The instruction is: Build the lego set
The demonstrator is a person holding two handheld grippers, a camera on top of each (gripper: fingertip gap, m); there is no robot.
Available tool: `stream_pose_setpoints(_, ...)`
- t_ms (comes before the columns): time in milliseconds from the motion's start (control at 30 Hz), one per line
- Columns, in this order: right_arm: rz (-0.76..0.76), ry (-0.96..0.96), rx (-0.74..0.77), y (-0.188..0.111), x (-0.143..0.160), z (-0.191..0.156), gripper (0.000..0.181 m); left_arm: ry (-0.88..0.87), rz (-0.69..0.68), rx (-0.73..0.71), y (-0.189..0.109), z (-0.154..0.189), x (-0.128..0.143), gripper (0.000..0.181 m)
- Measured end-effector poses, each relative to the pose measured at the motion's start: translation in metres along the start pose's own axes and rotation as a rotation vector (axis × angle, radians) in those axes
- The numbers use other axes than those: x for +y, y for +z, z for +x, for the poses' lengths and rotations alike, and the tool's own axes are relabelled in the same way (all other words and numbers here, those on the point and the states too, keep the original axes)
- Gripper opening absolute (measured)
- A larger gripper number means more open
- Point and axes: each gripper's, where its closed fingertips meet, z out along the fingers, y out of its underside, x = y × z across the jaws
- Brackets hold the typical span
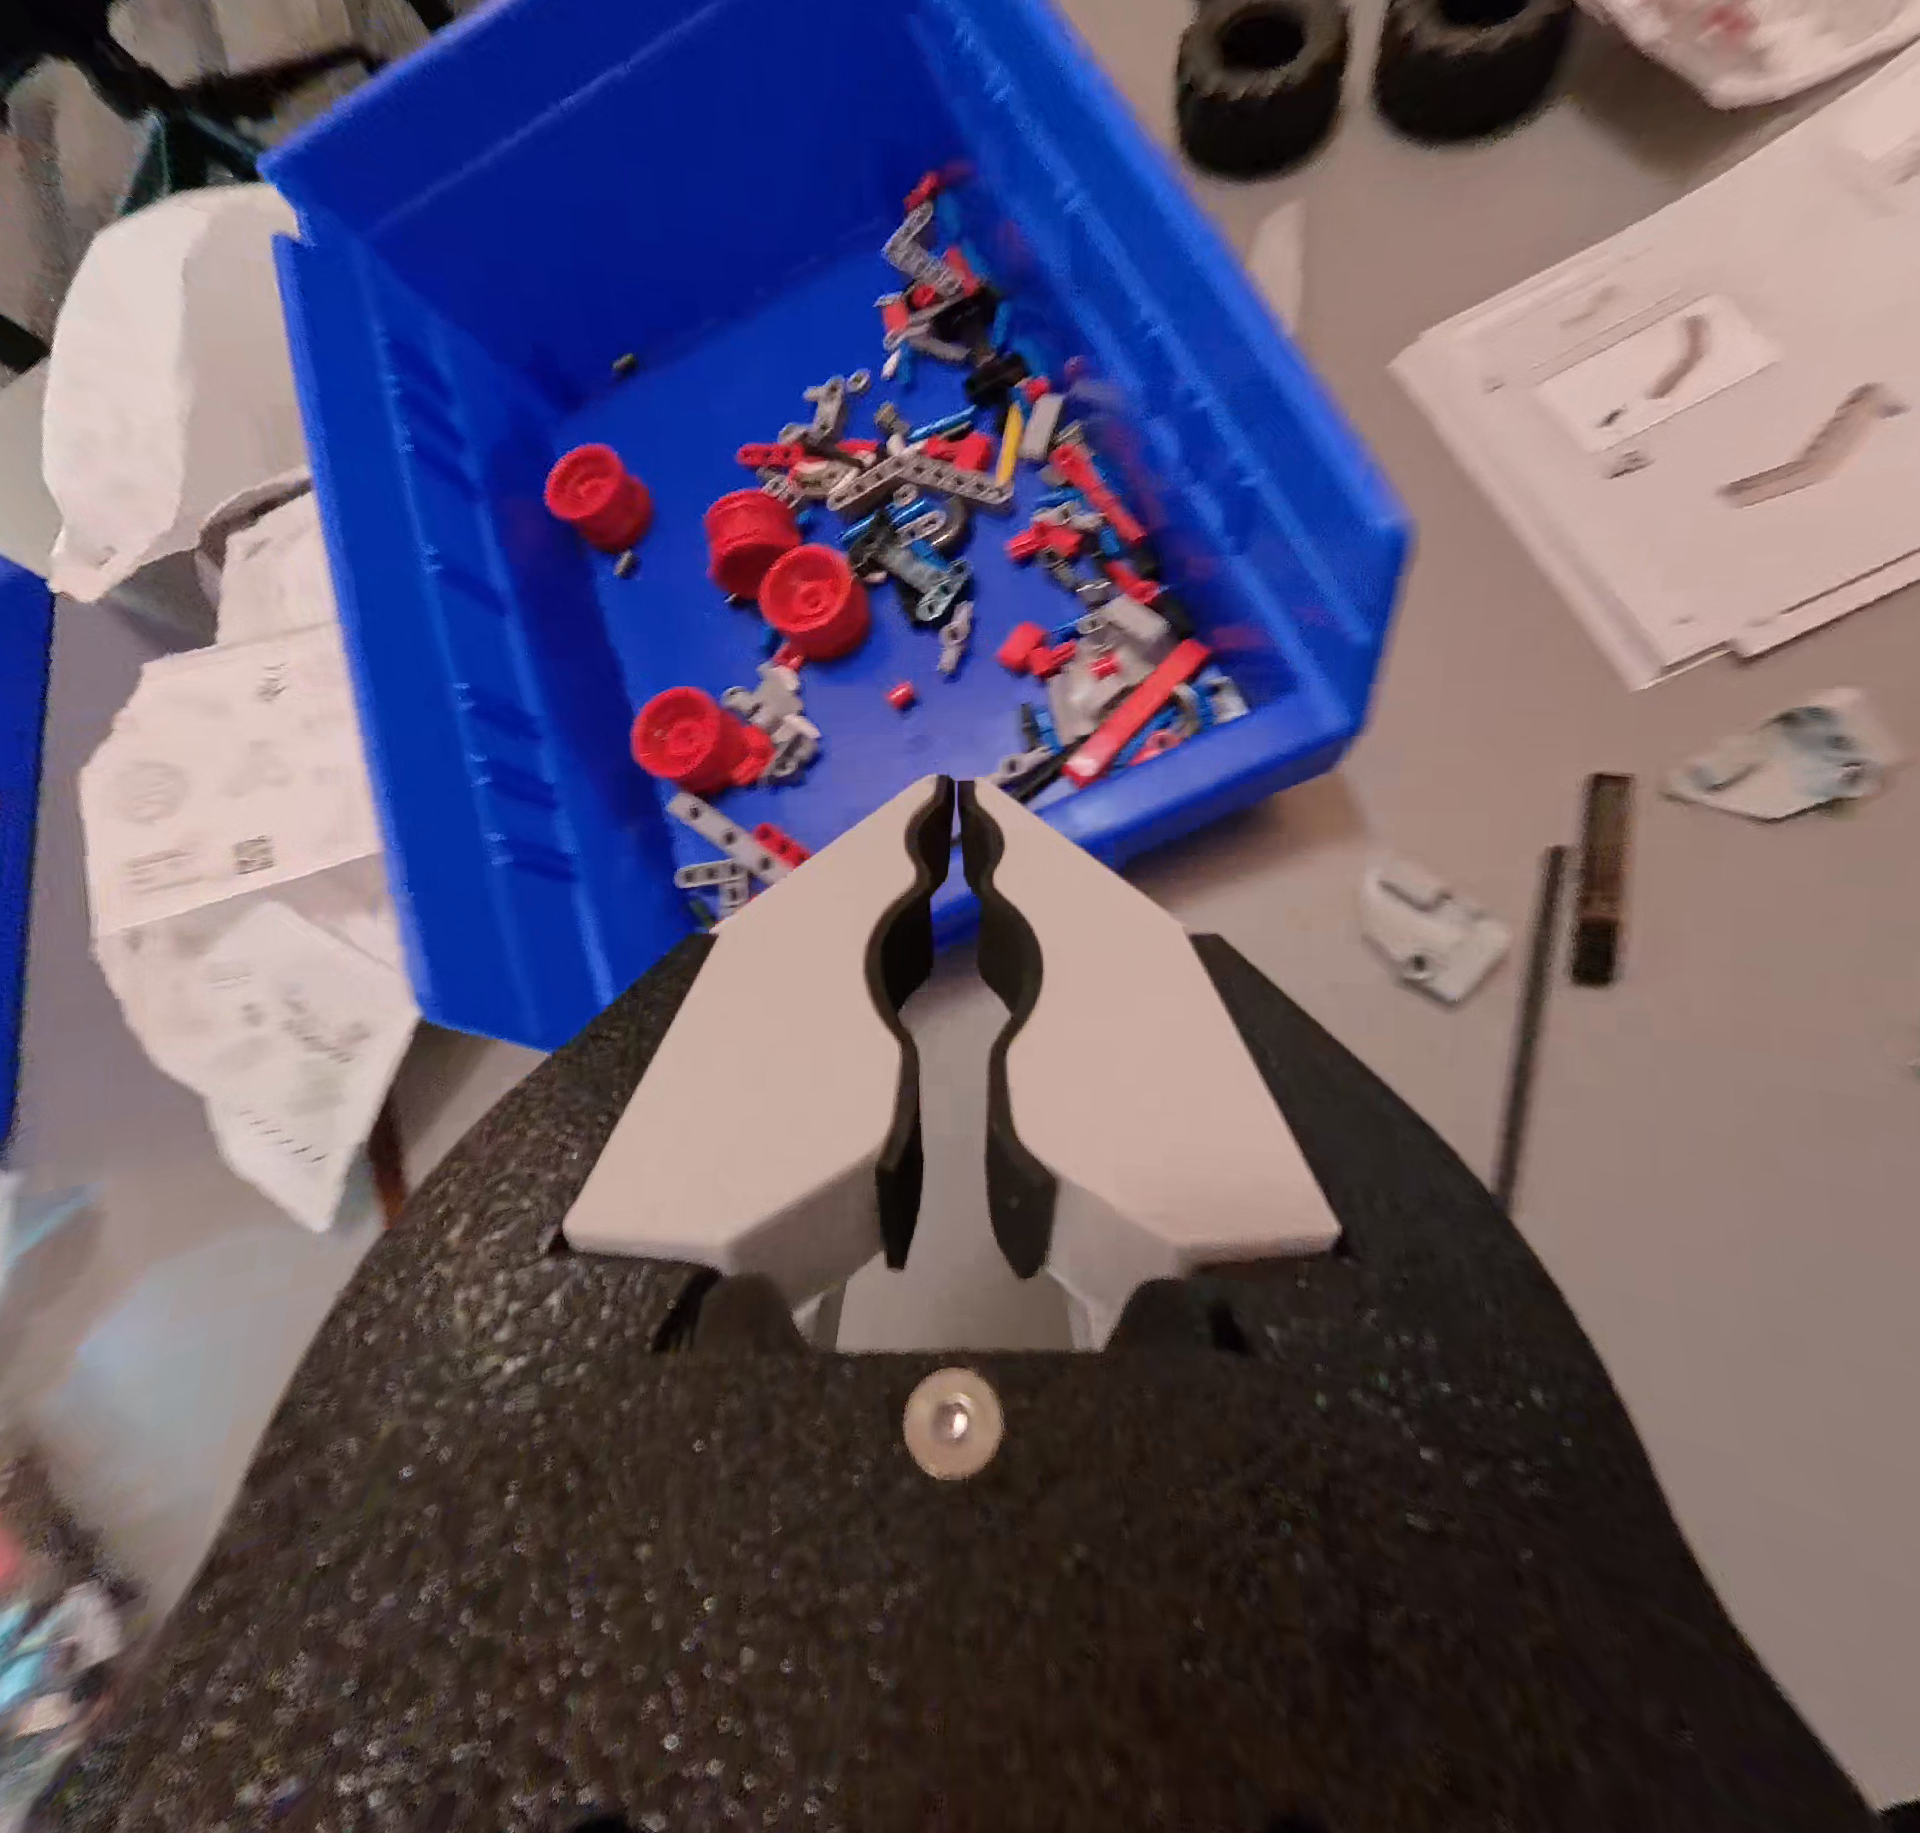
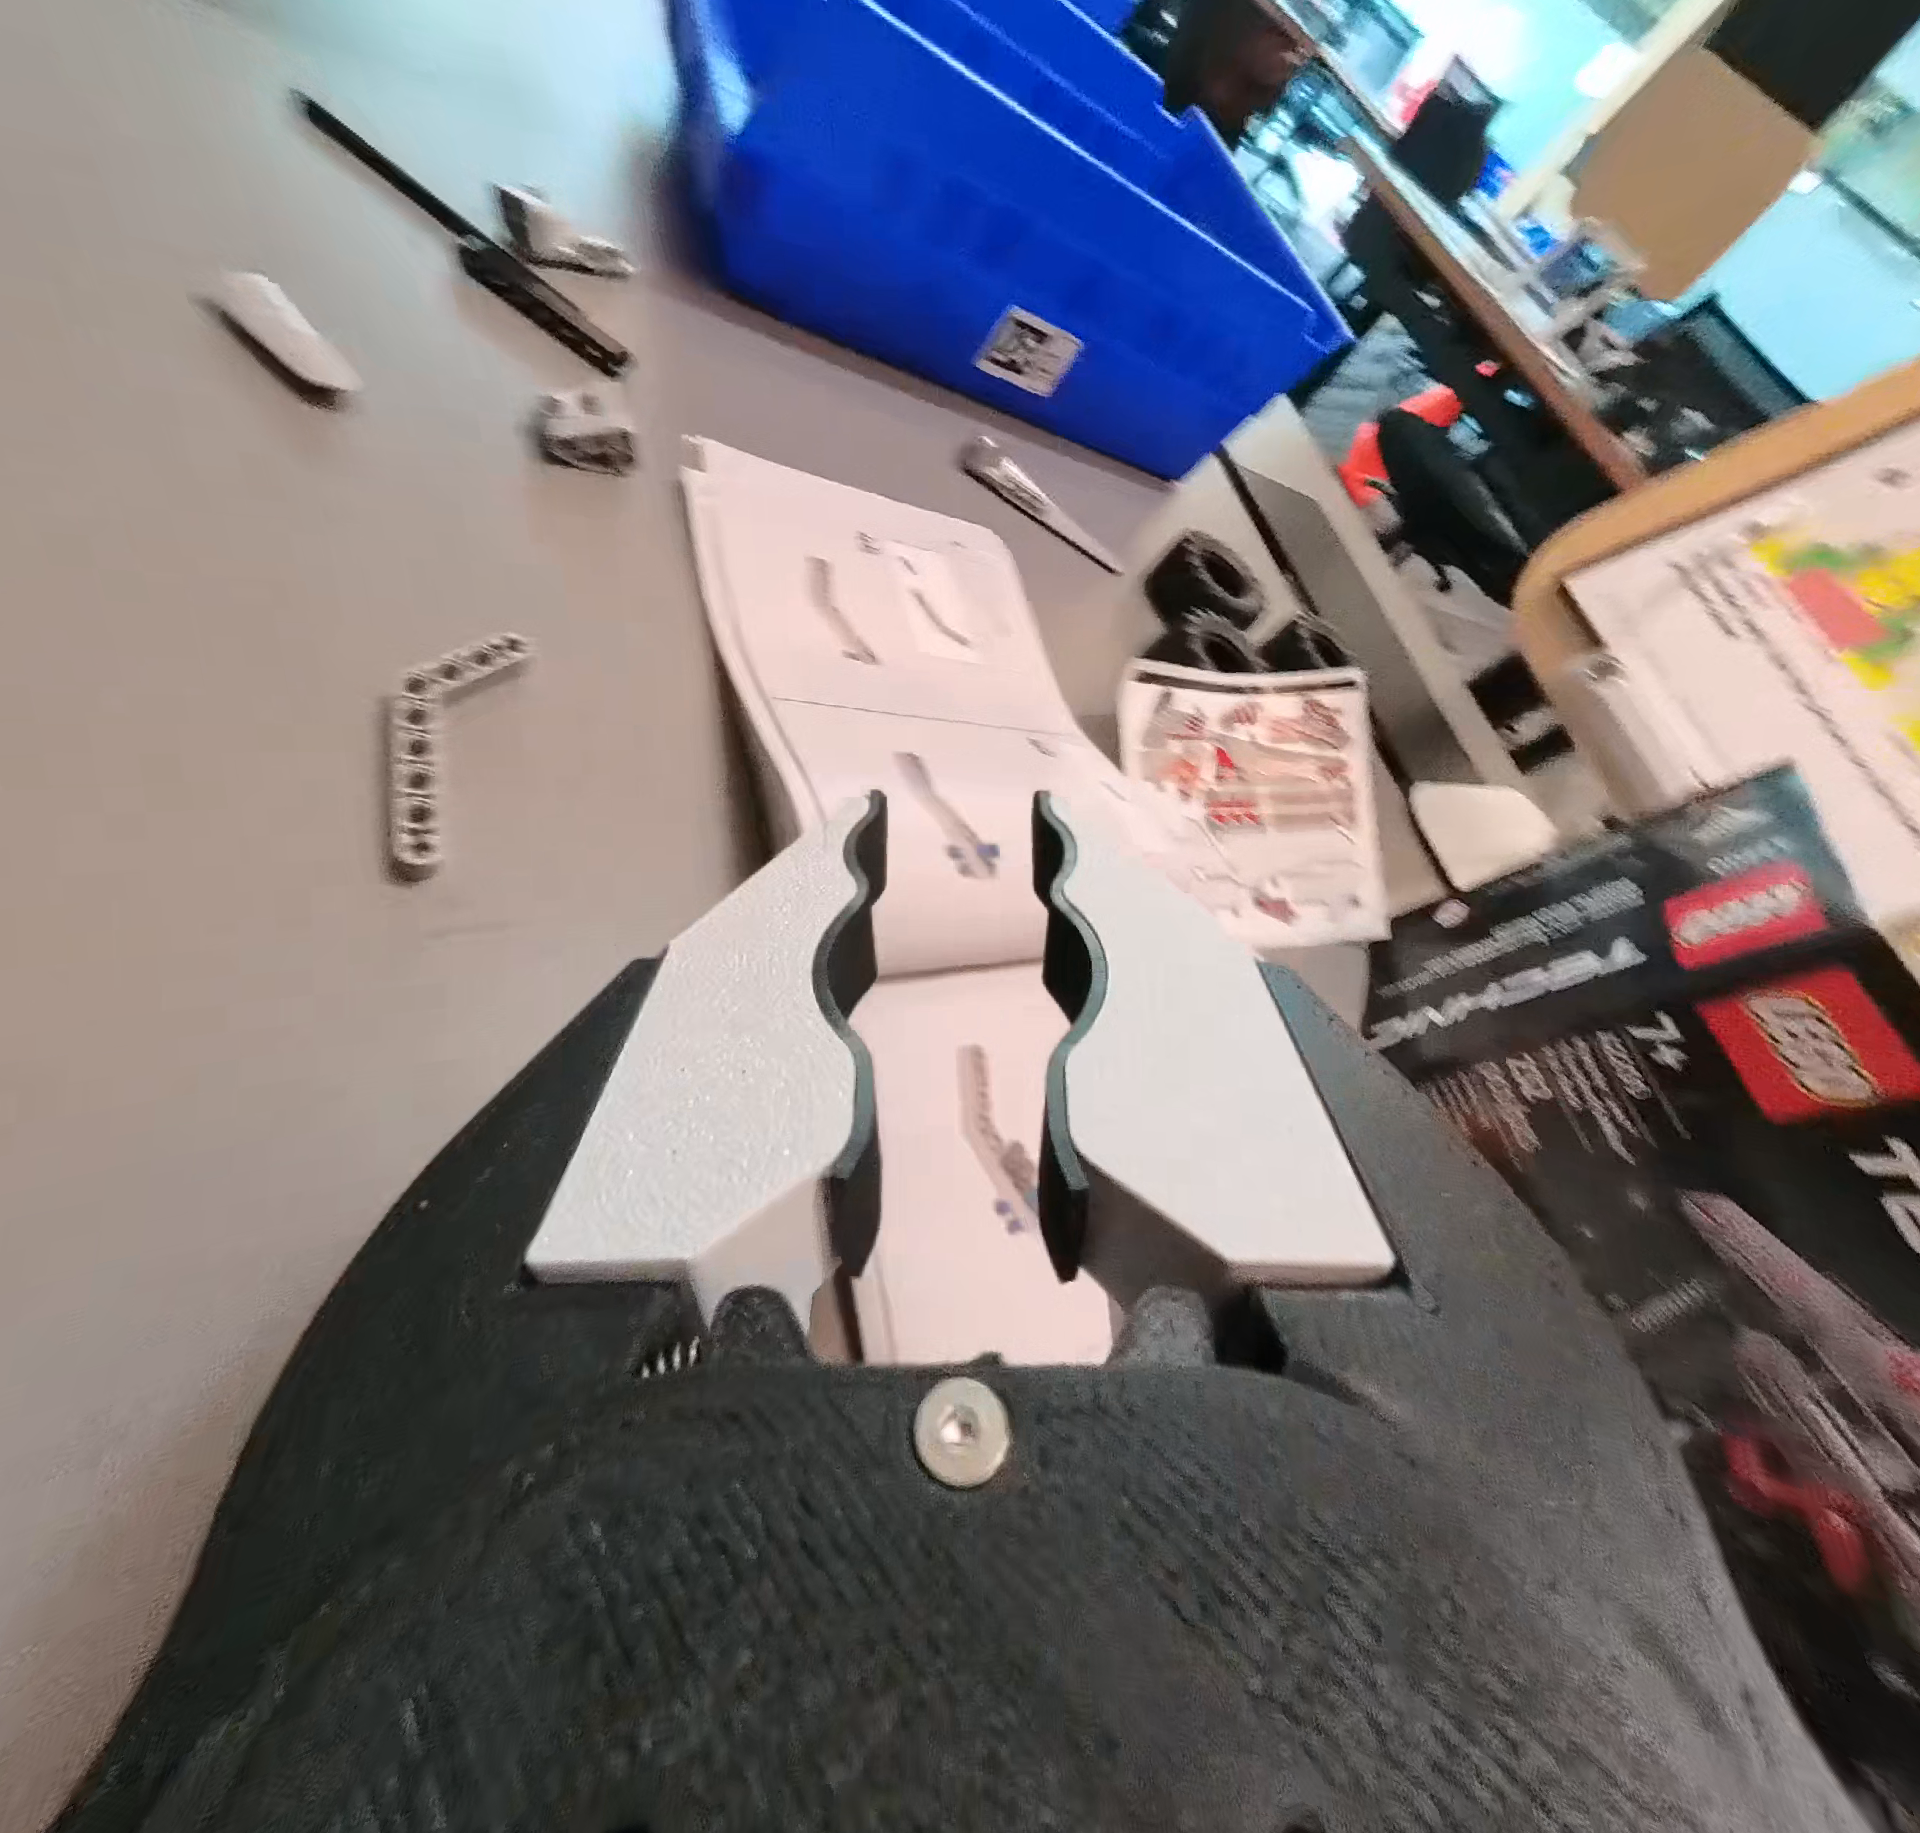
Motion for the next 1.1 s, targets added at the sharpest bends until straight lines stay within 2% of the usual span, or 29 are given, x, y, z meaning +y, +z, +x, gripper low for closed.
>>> stream_pose_setpoints(167, -0.063, -0.003, 0.102, 0.007, 0.019, 0.014, 0.027, 0.122, -0.179, -0.004, 0.031, -0.042, -0.001, 0.001)
stream_pose_setpoints(400, -0.036, 0.063, 0.180, 0.007, 0.028, 0.032, 0.027, 0.209, -0.369, 0.296, 0.079, -0.014, 0.007, 0.002)
stream_pose_setpoints(533, -0.006, 0.086, 0.212, 0.003, 0.026, 0.040, 0.026, 0.253, -0.453, 0.422, 0.088, 0.006, 0.018, 0.001)
stream_pose_setpoints(667, -0.015, 0.084, 0.246, 0.001, 0.031, 0.047, 0.025, 0.242, -0.429, 0.381, 0.101, -0.002, 0.012, 0.004)
stream_pose_setpoints(767, -0.008, 0.094, 0.261, 0.001, 0.032, 0.050, 0.025, 0.185, -0.386, 0.386, 0.109, -0.008, -0.005, 0.003)
stream_pose_setpoints(933, 0.007, 0.137, 0.250, 0.004, 0.031, 0.050, 0.026, 0.246, -0.363, 0.338, 0.124, -0.022, -0.031, 0.004)
stream_pose_setpoints(1100, -0.009, 0.140, 0.238, 0.007, 0.035, 0.048, 0.026, 0.194, -0.352, 0.322, 0.145, -0.030, -0.043, 0.006)
